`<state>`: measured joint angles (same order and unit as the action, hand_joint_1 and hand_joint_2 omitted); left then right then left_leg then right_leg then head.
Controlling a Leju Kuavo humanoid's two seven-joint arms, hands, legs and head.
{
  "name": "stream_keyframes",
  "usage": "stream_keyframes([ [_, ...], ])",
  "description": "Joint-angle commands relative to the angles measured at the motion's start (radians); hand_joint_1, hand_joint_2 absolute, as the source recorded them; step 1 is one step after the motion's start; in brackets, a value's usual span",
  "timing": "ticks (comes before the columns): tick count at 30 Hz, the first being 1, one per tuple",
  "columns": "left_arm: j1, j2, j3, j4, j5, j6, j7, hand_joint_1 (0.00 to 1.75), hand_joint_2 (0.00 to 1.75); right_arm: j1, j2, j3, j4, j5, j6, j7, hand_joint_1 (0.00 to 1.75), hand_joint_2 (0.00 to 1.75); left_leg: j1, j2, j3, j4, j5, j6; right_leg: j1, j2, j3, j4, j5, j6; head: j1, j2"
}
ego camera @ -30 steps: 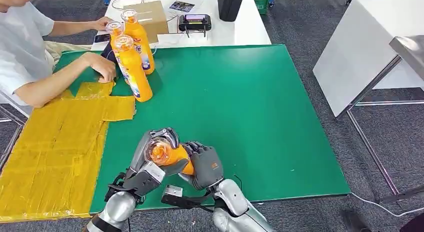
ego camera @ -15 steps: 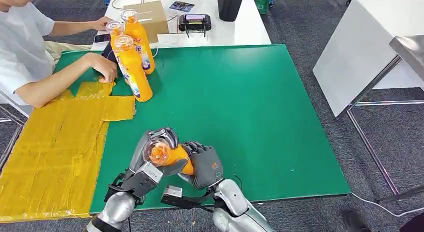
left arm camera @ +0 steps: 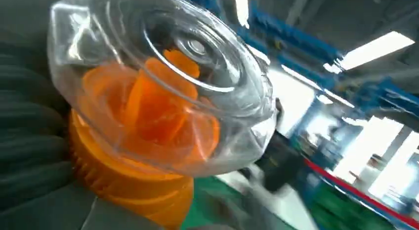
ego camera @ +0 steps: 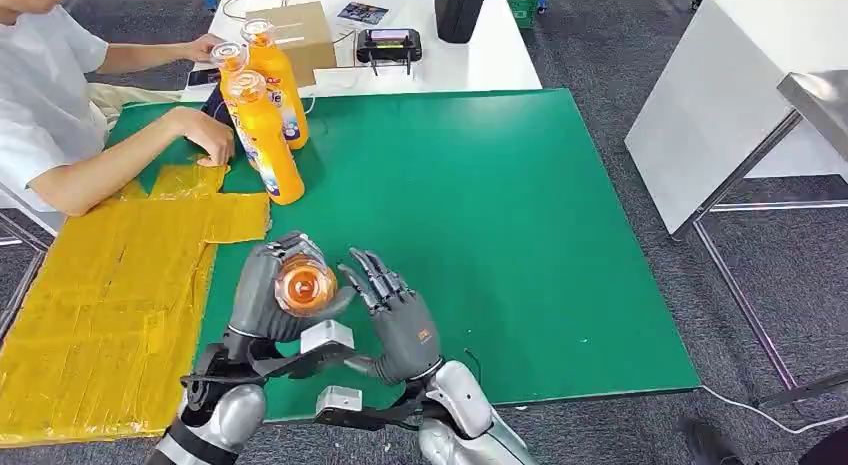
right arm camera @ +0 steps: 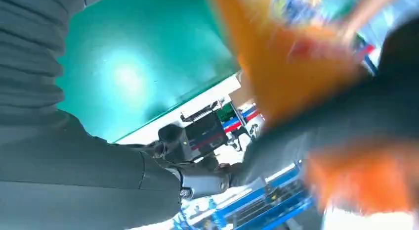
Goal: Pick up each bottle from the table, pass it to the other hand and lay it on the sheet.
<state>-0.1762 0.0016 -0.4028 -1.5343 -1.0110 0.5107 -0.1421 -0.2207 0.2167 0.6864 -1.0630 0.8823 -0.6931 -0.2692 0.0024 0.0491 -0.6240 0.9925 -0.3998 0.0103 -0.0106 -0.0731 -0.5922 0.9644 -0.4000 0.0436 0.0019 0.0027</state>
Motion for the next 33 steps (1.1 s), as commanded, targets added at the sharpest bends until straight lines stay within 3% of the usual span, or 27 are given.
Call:
stream_keyframes([
  [1, -0.122, 0.071, 0.167, 0.088, -0.293, 0.019, 0.138, 1.75, 1.75, 0.084, -0.075, -0.069, -0.358, -0.106, -0.005, -0.042, 0.0, 1.75, 0.001, -0.005, 0.002, 0.001, -0.001, -0.001, 0.0, 0.002, 0.002, 0.001, -0.002, -0.002, 0.0, 0.0],
  [7, -0.211, 0.113, 0.172, 0.145, -0.54, -0.038, 0.247, 1.75, 1.75, 0.121, -0.098, -0.077, -0.507, -0.084, -0.005, -0.034, 0.0, 1.75, 0.001, -0.008, 0.002, 0.001, -0.001, -0.001, 0.0, 0.0, 0.003, 0.001, -0.003, -0.001, 0.0, 0.0],
  [8, -0.268, 0.208, 0.065, 0.175, -0.56, -0.074, 0.355, 1.75, 1.75, 0.145, -0.077, -0.101, -0.548, -0.073, -0.005, -0.058, 0.0, 1.75, 0.001, -0.005, 0.001, 0.001, 0.0, 0.0, 0.0, 0.001, 0.002, 0.001, -0.002, -0.001, 0.0, 0.0],
  [10, -0.283, 0.204, 0.055, 0.192, -0.56, -0.074, 0.361, 1.75, 1.75, 0.156, -0.074, -0.096, -0.572, -0.066, -0.005, -0.054, 0.0, 1.75, 0.001, -0.008, 0.002, 0.001, -0.001, -0.001, 0.0, 0.001, 0.003, 0.002, -0.003, -0.002, 0.0, 0.0],
  [11, -0.359, 0.279, -0.084, 0.255, -0.56, -0.117, 0.459, 1.75, 1.75, 0.165, -0.076, -0.087, -0.619, -0.038, -0.005, -0.042, 0.0, 1.75, 0.001, -0.006, 0.001, 0.001, 0.0, -0.001, 0.0, 0.0, 0.002, 0.001, -0.002, -0.001, 0.0, 0.0],
  [13, -0.382, 0.284, -0.118, 0.283, -0.56, -0.137, 0.477, 1.75, 1.75, 0.166, -0.077, -0.087, -0.633, -0.036, -0.005, -0.042, 0.0, 1.75, 0.001, -0.009, 0.001, 0.002, 0.0, -0.001, 0.0, -0.001, 0.002, 0.002, -0.003, -0.002, 0.0, 0.0],
  [14, -0.46, 0.291, -0.238, 0.393, -0.56, -0.219, 0.527, 1.75, 1.75, 0.161, -0.085, -0.085, -0.662, -0.032, -0.005, -0.051, 0.0, 1.75, 0.001, -0.007, 0.001, 0.001, 0.0, -0.001, 0.0, -0.001, 0.002, 0.001, -0.002, -0.001, 0.0, 0.0],
  [16, -0.46, 0.291, -0.238, 0.393, -0.56, -0.219, 0.527, 1.75, 1.75, 0.161, -0.085, -0.085, -0.662, -0.032, -0.005, -0.051, 0.0, 1.75, 0.002, -0.011, 0.002, 0.001, 0.0, -0.001, 0.0, -0.003, 0.004, 0.001, -0.003, -0.002, 0.0, 0.0],
  [19, -0.46, 0.291, -0.238, 0.393, -0.56, -0.219, 0.527, 1.75, 1.75, 0.161, -0.085, -0.085, -0.662, -0.032, -0.005, -0.051, 0.0, 1.75, 0.002, -0.007, 0.004, 0.0, 0.0, -0.001, 0.0, 0.001, 0.005, 0.0, -0.002, -0.001, 0.0, 0.0],
  [22, -0.508, 0.238, -0.285, 0.569, -0.56, -0.244, 0.508, 1.75, 1.75, 0.145, -0.096, -0.071, -0.672, -0.031, -0.005, -0.045, 0.0, 1.75, 0.002, -0.008, 0.004, 0.0, 0.0, 0.0, 0.0, 0.001, 0.006, 0.0, -0.001, -0.002, 0.0, 0.0],
  [23, -0.536, 0.202, -0.294, 0.709, -0.56, -0.317, 0.483, 1.75, 1.75, 0.131, -0.105, -0.056, -0.671, -0.042, 0.006, -0.036, 0.0, 1.75, 0.001, -0.007, 0.004, 0.0, 0.0, 0.0, -0.001, 0.0, 0.005, 0.0, -0.001, -0.002, 0.001, 0.0],
  [24, -0.547, 0.191, -0.301, 0.773, -0.56, -0.275, 0.488, 1.75, 1.75, 0.124, -0.106, -0.052, -0.667, -0.045, 0.004, -0.033, 0.0, 1.75, 0.001, -0.008, 0.006, -0.001, 0.0, 0.0, -0.001, 0.001, 0.006, -0.001, -0.001, -0.002, 0.001, 0.0],
  [25, -0.564, 0.155, -0.264, 0.883, -0.56, -0.278, 0.463, 1.75, 1.75, 0.116, -0.113, -0.043, -0.663, -0.049, 0.013, -0.024, 0.0, 1.75, 0.0, -0.007, 0.006, -0.001, 0.0, -0.001, -0.001, 0.002, 0.007, 0.0, -0.001, -0.003, 0.0, 0.0],
  [28, -0.584, 0.132, -0.229, 1.091, -0.558, -0.272, 0.428, 1.75, 1.75, 0.095, -0.117, -0.033, -0.636, -0.058, 0.02, -0.017, 0.0, 1.75, 0.0, -0.003, 0.004, -0.001, 0.001, -0.001, -0.001, 0.001, 0.004, -0.001, 0.001, -0.002, 0.001, 0.0],
  [33, -0.57, 0.144, -0.107, 1.174, -0.492, -0.255, 0.395, 1.75, 1.75, 0.089, -0.124, -0.018, -0.622, -0.074, 0.018, -0.026, 0.0, 1.75, 0.0, 0.002, 0.004, -0.001, 0.0, -0.001, 0.0, 0.007, 0.003, 0.0, 0.001, -0.002, 0.0, 0.0],
])
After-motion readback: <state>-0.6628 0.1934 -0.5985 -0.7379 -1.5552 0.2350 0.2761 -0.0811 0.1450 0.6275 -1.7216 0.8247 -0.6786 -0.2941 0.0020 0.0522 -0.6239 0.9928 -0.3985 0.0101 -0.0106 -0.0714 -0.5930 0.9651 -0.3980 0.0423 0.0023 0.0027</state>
